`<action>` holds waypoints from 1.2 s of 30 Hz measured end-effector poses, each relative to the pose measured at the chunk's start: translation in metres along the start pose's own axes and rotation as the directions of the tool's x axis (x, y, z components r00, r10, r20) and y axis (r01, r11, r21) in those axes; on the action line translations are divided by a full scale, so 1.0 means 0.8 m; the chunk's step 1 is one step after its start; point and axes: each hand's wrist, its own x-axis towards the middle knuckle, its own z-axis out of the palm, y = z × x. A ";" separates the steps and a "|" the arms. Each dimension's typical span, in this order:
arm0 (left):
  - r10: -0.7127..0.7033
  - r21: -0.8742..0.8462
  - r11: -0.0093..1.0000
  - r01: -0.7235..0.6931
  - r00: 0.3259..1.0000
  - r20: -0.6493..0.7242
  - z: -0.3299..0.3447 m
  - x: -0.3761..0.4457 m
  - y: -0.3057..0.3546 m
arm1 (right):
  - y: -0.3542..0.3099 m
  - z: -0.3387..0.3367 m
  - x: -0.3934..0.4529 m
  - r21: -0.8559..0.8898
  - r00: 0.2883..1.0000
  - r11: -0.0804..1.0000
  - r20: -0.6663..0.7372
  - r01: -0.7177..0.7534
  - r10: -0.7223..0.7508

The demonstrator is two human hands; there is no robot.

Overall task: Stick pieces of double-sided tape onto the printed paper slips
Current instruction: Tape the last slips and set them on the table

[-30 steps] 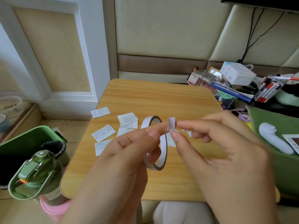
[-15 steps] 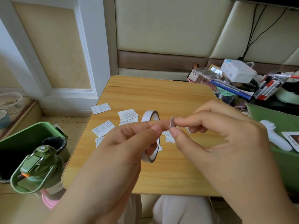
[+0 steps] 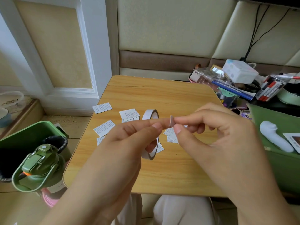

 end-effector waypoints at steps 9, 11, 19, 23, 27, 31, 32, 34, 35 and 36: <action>0.023 0.069 0.997 -0.023 1.000 0.005 0.002 -0.003 0.006 | -0.001 0.003 0.002 -0.028 0.999 1.000 -0.034 -0.007 0.006; 0.024 0.065 0.998 -0.024 1.000 0.001 0.002 -0.003 0.007 | -0.001 0.003 0.001 -0.038 0.999 0.999 -0.044 0.008 -0.010; 0.030 0.068 0.997 -0.029 1.000 -0.006 0.003 -0.004 0.005 | -0.006 0.007 -0.002 -0.146 0.992 0.988 -0.113 0.045 -0.062; 0.030 0.078 0.997 -0.027 0.999 -0.032 0.004 -0.003 0.003 | -0.005 0.011 -0.001 -0.206 0.985 0.976 -0.144 0.066 -0.098; 0.021 0.080 0.997 -0.018 0.999 -0.038 0.007 -0.002 0.000 | -0.004 0.017 -0.004 -0.350 0.962 0.930 -0.200 0.109 -0.188; 0.035 0.120 0.992 -0.029 0.998 -0.055 0.009 0.001 -0.005 | 0.000 0.025 -0.006 -0.442 0.938 0.883 -0.211 0.160 -0.275; 0.030 0.119 0.993 -0.023 0.998 -0.053 0.009 0.003 -0.007 | 0.001 0.026 -0.006 -0.434 0.939 0.886 -0.205 0.165 -0.276; 0.009 0.101 0.995 -0.004 0.999 -0.054 0.008 0.005 -0.008 | 0.006 0.025 -0.005 -0.348 0.956 0.928 -0.202 0.134 -0.213; 0.000 0.093 0.996 0.005 0.998 -0.056 0.007 0.007 -0.009 | 0.008 0.024 -0.004 -0.264 0.970 0.961 -0.197 0.086 -0.141; -0.005 0.088 0.996 0.010 0.998 -0.059 0.006 0.009 -0.011 | 0.011 0.023 -0.002 -0.160 0.983 0.987 -0.180 0.019 -0.048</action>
